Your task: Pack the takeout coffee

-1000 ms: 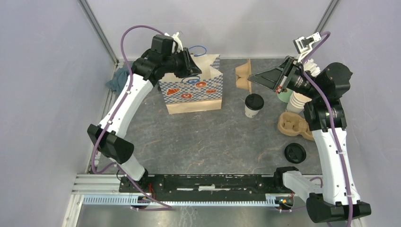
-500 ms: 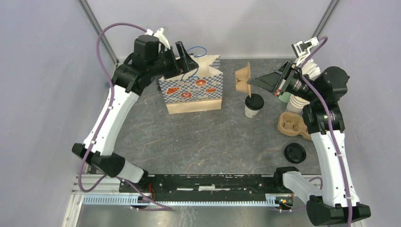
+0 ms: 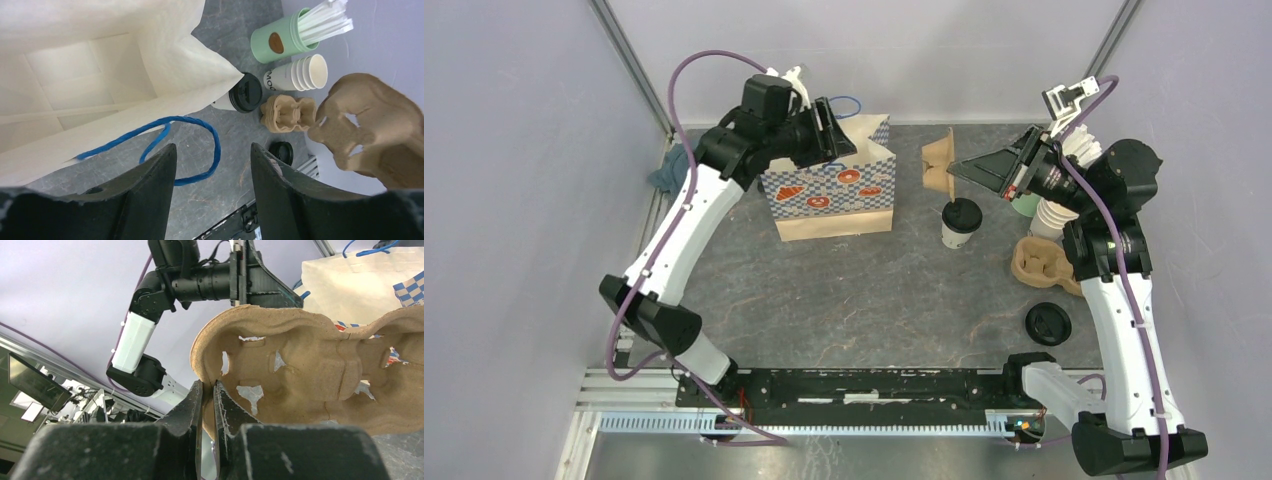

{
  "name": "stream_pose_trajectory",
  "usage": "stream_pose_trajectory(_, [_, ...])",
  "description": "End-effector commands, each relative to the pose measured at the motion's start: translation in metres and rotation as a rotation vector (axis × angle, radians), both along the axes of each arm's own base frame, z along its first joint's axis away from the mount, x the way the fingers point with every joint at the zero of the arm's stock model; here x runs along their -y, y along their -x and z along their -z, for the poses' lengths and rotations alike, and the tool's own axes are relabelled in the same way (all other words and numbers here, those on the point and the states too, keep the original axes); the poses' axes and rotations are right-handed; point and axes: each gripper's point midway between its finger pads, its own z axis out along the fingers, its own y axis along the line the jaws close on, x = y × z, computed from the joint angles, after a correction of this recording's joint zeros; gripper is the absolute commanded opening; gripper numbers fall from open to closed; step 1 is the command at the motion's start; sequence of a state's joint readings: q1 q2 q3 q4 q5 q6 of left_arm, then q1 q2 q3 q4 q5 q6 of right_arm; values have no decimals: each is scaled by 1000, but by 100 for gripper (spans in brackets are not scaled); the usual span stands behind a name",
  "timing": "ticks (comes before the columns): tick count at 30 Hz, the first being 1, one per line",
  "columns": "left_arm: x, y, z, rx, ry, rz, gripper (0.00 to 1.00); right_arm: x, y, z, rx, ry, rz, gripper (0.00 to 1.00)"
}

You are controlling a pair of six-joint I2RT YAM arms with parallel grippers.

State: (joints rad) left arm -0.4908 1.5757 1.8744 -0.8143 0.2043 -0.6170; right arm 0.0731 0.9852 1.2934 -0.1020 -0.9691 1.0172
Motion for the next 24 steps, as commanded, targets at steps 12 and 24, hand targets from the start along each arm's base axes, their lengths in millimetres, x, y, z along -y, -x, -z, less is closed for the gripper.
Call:
stream_pose_trajectory(12, [8,-2,-30,103,-40,6,11,1,-3,-11,48,-18,21,0])
stream_pose_trajectory(24, [8,71,-63,118,124,-30,2,0,17,-70,23,-264,-57,0])
